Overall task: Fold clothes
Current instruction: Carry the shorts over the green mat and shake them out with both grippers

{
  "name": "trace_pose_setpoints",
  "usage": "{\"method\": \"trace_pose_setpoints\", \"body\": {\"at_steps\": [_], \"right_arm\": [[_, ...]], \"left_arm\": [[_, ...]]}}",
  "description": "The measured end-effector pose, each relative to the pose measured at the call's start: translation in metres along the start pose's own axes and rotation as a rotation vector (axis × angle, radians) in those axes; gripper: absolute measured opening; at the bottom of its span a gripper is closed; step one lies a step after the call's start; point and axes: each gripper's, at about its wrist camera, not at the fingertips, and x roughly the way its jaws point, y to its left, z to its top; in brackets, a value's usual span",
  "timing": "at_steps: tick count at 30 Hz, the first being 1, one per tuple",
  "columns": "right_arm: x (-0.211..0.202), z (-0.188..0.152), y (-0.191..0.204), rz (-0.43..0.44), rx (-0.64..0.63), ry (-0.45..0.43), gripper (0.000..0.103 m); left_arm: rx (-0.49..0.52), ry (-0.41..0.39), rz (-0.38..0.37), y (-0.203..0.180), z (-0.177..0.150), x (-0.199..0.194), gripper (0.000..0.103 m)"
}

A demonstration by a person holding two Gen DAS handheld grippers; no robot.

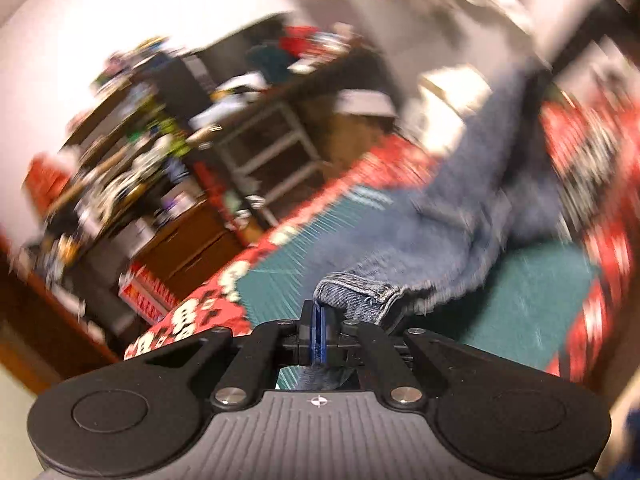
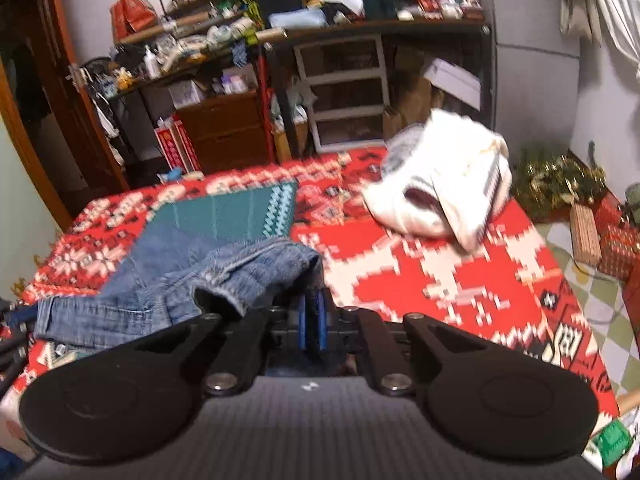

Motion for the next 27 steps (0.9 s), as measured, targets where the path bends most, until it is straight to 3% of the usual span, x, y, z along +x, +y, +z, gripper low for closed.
{"method": "trace_pose_setpoints", "body": {"at_steps": [8,16,21,27], "right_arm": [[-0.061,0.051,0.045,0.078,-0.08,-0.17,0.006],[-0.139,0.094,0.086,0.152,-0.142,-0.338,0.006],[-0.153,0.099,0.096,0.164,-0.145,-0.349,0.006],[-0.113,0.088,0.078,0.139,-0.078,-0.243,0.006]], "left_arm": [[-0.236,-0.078,0.087,0.057,0.046,-0.022,0.001],[-0.331,-0.225,0.163,0.103,0.08,-0.078,0.001],[-0.339,-0.293,0.185,0.115,0.09,-0.107,0.001],[-0.381,-0.181,0.168,0.108,0.067,-0.072,0.001]]}}
